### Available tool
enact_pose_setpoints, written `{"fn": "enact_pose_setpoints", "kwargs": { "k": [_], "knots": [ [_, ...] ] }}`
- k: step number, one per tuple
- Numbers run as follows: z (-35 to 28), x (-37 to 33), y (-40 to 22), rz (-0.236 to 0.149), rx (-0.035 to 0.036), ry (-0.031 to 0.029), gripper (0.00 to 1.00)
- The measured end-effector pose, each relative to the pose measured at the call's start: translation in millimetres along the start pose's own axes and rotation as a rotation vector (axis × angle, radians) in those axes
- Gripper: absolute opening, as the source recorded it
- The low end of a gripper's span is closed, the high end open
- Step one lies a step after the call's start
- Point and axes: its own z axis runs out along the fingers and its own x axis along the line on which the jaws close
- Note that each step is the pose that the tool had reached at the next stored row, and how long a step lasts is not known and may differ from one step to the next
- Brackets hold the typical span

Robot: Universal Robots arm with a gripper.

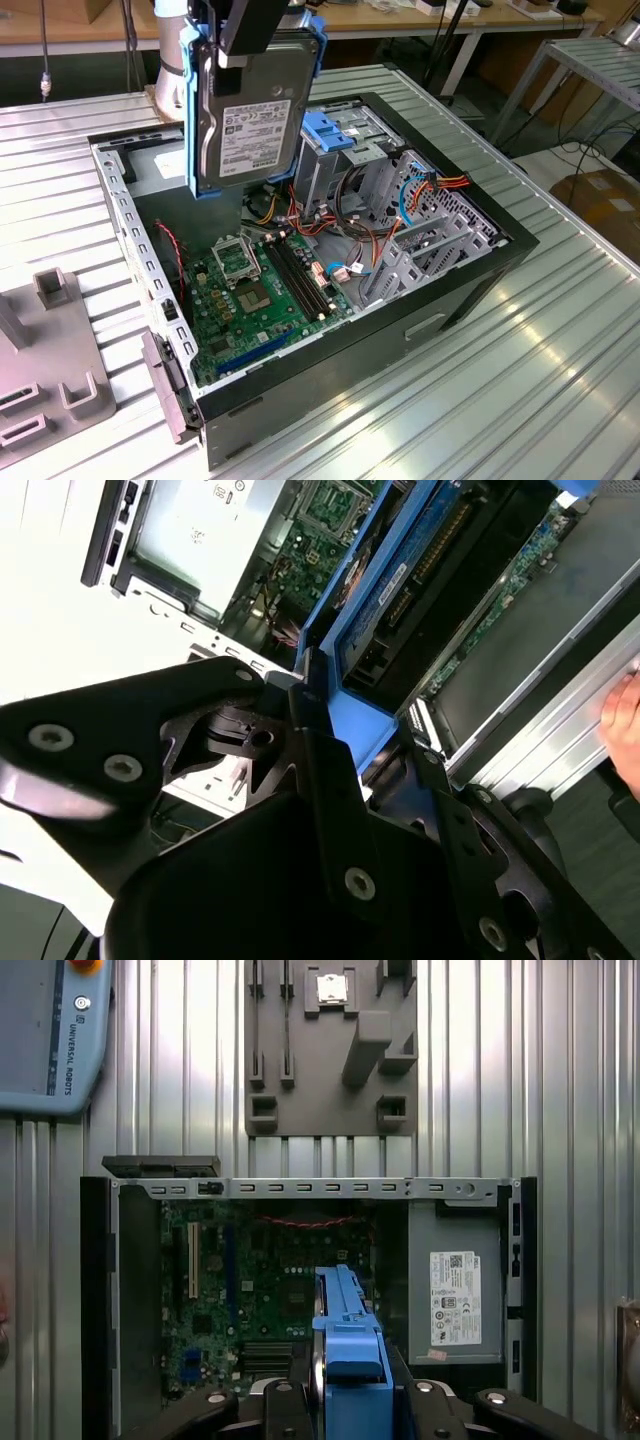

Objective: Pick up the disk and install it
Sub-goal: 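Insert the disk into the insertion slot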

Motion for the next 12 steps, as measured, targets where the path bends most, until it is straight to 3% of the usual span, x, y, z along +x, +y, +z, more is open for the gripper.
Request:
{"fn": "enact_pose_setpoints", "kwargs": {
  "k": [7, 12],
  "knots": [
    [0.1, 1.0, -10.3, 0.0, 0.0, 0.0001, 0.37],
    [0.2, 10.4, -12.3, 0.0, 0.0, 0.0001, 0.37]
  ]
}}
